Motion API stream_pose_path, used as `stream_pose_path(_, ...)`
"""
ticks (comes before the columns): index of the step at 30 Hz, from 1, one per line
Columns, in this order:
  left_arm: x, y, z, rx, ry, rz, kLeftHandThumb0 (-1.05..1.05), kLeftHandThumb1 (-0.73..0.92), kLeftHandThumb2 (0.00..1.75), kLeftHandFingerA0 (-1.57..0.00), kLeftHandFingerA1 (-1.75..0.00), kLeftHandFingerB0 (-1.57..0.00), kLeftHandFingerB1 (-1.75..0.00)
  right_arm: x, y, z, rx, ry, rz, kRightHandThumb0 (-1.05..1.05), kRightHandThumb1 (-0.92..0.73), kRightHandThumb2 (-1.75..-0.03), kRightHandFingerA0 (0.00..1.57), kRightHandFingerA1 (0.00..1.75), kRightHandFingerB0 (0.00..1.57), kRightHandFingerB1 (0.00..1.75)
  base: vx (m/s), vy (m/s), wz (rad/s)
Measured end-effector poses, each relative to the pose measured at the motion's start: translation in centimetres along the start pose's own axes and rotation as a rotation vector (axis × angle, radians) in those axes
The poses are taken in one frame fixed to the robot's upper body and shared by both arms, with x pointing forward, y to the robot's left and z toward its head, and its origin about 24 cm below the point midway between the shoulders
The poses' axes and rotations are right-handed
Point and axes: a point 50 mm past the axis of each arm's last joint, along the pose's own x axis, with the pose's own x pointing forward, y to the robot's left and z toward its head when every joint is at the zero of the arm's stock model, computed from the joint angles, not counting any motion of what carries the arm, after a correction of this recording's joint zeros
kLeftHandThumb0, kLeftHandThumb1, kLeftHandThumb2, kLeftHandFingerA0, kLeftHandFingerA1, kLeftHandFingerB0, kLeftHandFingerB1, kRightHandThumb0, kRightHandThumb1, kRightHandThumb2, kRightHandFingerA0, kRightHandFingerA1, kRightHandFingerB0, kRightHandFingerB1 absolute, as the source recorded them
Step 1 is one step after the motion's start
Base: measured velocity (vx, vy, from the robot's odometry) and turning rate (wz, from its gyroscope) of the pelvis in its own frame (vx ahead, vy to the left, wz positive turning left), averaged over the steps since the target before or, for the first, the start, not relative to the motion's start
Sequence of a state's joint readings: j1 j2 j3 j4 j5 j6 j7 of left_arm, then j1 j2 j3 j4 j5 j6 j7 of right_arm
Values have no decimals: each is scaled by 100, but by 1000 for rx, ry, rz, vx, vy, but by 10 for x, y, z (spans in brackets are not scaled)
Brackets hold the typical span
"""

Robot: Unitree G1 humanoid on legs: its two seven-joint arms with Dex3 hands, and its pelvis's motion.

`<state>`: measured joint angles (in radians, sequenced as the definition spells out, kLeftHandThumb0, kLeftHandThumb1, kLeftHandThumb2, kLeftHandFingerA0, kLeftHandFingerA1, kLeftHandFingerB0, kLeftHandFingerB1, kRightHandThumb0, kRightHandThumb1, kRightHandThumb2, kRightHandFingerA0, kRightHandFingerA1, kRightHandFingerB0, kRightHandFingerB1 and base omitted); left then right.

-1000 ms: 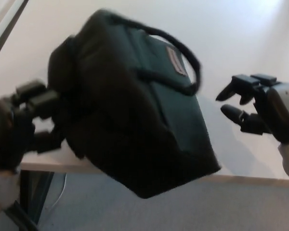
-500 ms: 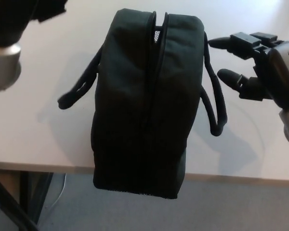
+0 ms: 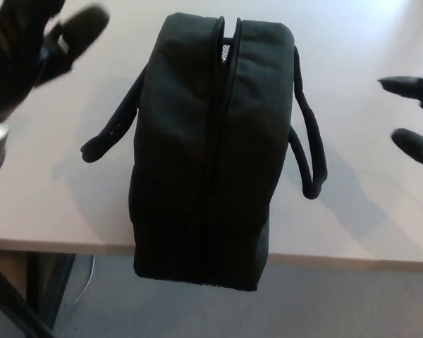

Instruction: A lunch bag is kept on the middle of the desk and the robot uses both its hands to grab the opening of the bag from the left and right and moves its hands away from each other to spread the bag open

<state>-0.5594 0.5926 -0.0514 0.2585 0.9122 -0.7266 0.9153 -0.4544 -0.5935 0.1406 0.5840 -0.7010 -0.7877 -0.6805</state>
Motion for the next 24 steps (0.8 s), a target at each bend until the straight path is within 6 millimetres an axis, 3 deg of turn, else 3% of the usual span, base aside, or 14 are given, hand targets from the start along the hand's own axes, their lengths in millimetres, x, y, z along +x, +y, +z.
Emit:
stream_pose_path(1,-13,2,1,0,29,-28,-54,73,78,-3,-9,-5,-23,-9,-1,2,1,10,-1,-50,-67,-60,32,36,28,33,0,0,0)
stream_pose_path(2,-27,4,1,-3,64,-58,-54,73,78,-3,-9,-5,-23,-20,-2,4,3,20,1,-50,-67,-60,32,36,28,33,0,0,0)
stream_pose_path(3,-37,5,2,-7,88,-81,-52,78,79,-3,-9,-4,-19,-27,-3,6,5,29,5,-29,-52,-104,7,51,7,50,0,0,0)
stream_pose_path(4,-48,6,3,-13,115,-109,-63,66,98,0,-21,-1,-23,-35,-3,7,7,41,11,-52,-72,-62,19,33,17,29,0,0,0)
stream_pose_path(6,-79,11,8,-34,193,-189,-67,68,98,0,-22,0,-20,-60,-2,13,21,79,36,-53,-72,-62,16,34,15,29,0,0,0)
stream_pose_path(7,-90,12,10,-42,222,-215,-62,67,98,0,-26,-4,-27,-69,-2,15,26,94,47,-32,-57,-106,1,50,0,48,0,0,0)
stream_pose_path(9,-121,18,18,-67,313,-293,-50,89,75,-5,-18,-7,-21,-94,-1,21,41,143,76,-31,-57,-105,2,50,0,48,0,0,0)
stream_pose_path(11,-149,25,28,-89,402,-357,-56,67,99,0,-33,0,-35,-115,-1,28,58,187,101,-31,-58,-106,2,51,0,48,0,0,0)
stream_pose_path(12,-162,29,33,-99,450,-386,-49,92,70,-8,-24,-8,-25,-126,0,32,67,209,115,-31,-59,-107,2,51,0,48,0,0,0)
stream_pose_path(15,-205,44,56,-133,622,-475,-50,92,67,-9,-29,-12,-28,-159,2,47,107,289,155,-32,-58,-107,1,50,0,49,0,0,0)
stream_pose_path(16,-221,51,67,-148,690,-505,-28,71,119,0,-49,0,-48,-172,4,53,125,320,174,-52,-76,-66,8,33,5,20,0,0,0)
stream_pose_path(20,-267,76,109,-196,935,-593,-30,67,117,0,-48,0,-47,-217,23,75,202,436,296,-58,-76,-76,4,28,6,20,0,0,0)
stream_pose_path(21,-276,83,119,-208,990,-616,-53,91,71,-18,-31,-19,-31,-227,30,83,226,456,340,-57,-77,-70,6,25,7,22,0,0,0)
stream_pose_path(24,-286,92,134,-241,1068,-647,-53,90,72,-18,-30,-18,-30,-239,45,95,273,466,423,-63,-63,-94,0,27,0,28,0,0,0)
